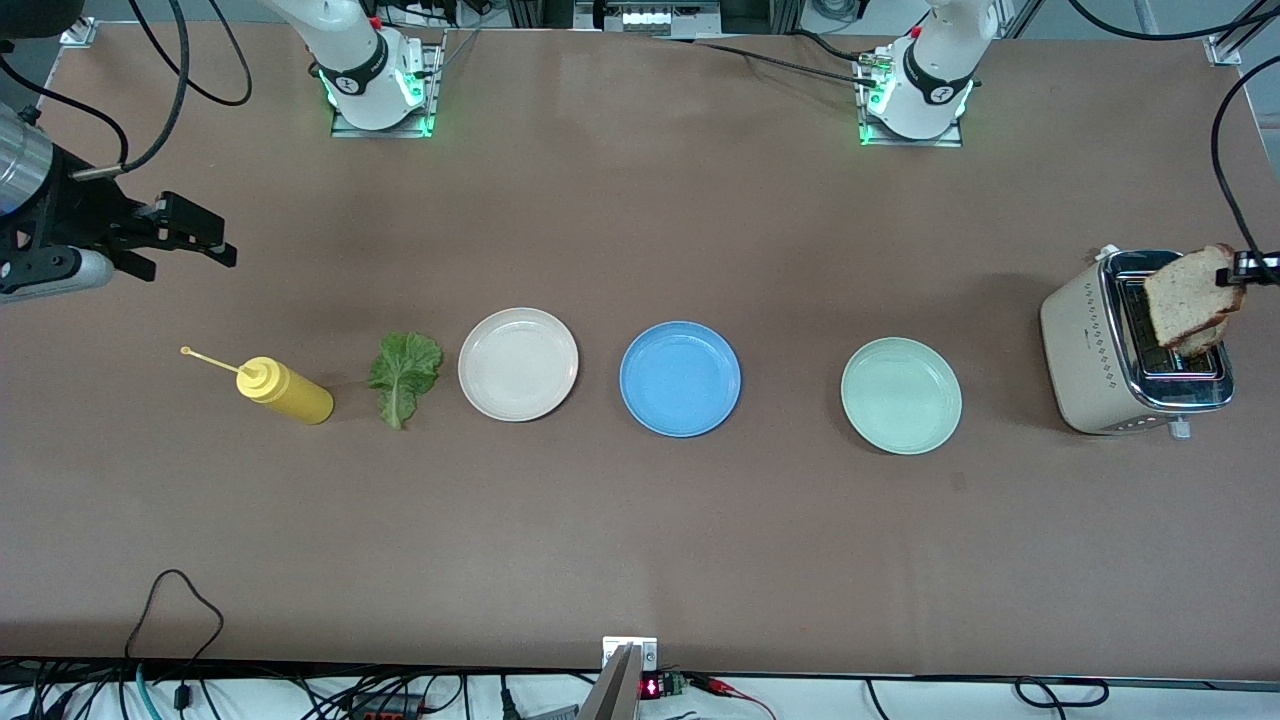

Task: Make sandwich in blue plate with both arms
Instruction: 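Carry the bread to the blue plate while the right gripper grasps lettuce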

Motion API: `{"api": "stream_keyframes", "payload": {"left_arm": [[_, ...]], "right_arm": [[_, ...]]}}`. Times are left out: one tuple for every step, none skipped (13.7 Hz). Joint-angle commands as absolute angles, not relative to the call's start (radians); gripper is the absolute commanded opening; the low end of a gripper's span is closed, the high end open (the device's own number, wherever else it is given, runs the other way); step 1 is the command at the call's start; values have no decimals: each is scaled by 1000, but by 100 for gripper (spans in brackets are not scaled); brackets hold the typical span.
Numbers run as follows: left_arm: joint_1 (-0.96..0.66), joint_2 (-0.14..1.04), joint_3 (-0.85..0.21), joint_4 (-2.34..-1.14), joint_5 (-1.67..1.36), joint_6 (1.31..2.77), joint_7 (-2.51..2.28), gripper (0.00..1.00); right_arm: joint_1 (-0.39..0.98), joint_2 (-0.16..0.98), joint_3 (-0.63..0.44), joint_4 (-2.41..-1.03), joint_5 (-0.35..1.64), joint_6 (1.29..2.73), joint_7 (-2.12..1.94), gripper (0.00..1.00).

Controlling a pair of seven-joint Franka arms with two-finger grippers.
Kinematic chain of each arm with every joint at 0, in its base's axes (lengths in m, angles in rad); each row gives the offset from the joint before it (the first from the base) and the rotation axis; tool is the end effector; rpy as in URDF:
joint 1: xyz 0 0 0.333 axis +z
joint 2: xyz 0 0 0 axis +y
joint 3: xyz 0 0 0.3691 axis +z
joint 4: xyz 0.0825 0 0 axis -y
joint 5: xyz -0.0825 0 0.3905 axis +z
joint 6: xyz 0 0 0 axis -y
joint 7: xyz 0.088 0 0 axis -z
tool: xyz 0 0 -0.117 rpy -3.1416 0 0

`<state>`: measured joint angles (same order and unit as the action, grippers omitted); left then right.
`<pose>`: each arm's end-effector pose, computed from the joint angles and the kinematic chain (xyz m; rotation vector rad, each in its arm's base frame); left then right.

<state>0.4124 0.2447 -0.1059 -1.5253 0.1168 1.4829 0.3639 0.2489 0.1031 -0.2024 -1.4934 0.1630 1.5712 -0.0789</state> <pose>0.5842 0.2077 0.5388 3.0971 -0.0998 -0.4676 0.5950 0.0538 0.6472 -2.9930 -0.1862 0.0314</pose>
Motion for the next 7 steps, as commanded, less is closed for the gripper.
{"api": "stream_keyframes", "payload": {"left_arm": [[417, 253, -173, -1489, 106, 1450, 382, 4], [419, 253, -219, -1488, 104, 1451, 382, 4], [419, 255, -254, -1488, 103, 1453, 382, 3], [417, 259, -287, -1488, 80, 1456, 380, 3], [414, 262, -307, -1489, 30, 1456, 367, 3], [411, 265, -316, -1491, -4, 1454, 367, 3], [399, 276, -336, -1491, -24, 1451, 367, 3]], "right_arm": [[252, 150, -202, -1493, 183, 1583, -69, 100], [252, 185, -201, -1493, 183, 1583, -69, 100], [252, 219, -201, -1491, 192, 1583, -69, 100], [253, 245, -201, -1491, 184, 1598, -69, 100], [253, 264, -201, -1491, 183, 1617, -71, 100], [252, 291, -201, -1494, 183, 1620, -72, 100], [253, 351, -201, -1491, 187, 1626, -72, 100]]}}
